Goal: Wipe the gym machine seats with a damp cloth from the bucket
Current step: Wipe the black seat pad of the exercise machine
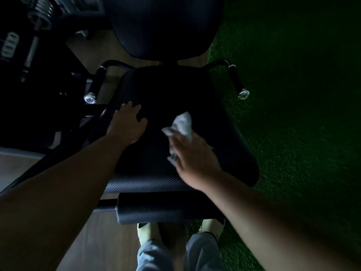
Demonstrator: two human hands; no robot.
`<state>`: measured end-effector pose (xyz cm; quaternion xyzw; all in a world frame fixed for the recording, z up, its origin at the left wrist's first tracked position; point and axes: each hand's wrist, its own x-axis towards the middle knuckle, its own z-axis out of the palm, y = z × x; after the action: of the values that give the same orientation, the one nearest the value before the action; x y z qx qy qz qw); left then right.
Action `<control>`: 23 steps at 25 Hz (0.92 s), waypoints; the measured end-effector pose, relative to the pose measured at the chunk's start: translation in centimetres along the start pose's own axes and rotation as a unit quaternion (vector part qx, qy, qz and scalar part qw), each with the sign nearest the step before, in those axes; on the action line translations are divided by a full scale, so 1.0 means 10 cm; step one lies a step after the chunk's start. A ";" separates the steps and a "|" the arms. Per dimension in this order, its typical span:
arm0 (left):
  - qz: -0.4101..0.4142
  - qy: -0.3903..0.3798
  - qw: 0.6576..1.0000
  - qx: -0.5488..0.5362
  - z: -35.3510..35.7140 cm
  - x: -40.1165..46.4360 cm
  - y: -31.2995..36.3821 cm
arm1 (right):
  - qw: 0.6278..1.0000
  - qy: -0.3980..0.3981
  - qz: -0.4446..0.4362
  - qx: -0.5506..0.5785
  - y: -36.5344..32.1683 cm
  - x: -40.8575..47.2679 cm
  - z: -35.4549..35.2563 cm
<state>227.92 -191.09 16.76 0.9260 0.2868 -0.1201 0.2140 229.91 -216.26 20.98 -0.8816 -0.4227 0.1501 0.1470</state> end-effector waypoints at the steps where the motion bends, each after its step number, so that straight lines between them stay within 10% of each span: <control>1: 0.016 0.003 1.000 0.003 0.02 -0.12 0.00 | 0.999 -0.029 -0.038 -0.020 -0.12 -0.05 0.07; 5: 0.053 0.038 0.997 0.027 0.08 -0.71 0.01 | 0.986 -0.036 -0.101 -0.128 0.17 -0.48 0.13; 12: 0.051 0.094 0.993 0.044 0.24 -1.19 0.04 | 0.983 -0.026 0.129 -0.132 0.71 -0.81 -0.04; 23: 0.067 0.116 0.990 0.039 -0.03 -1.31 -0.60 | 0.987 -0.047 -0.023 -0.154 -0.09 -0.52 0.17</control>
<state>213.90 -192.84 19.56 0.9585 0.2421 -0.0080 0.1505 225.50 -219.63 20.49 -0.8758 -0.4671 0.1209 -0.0074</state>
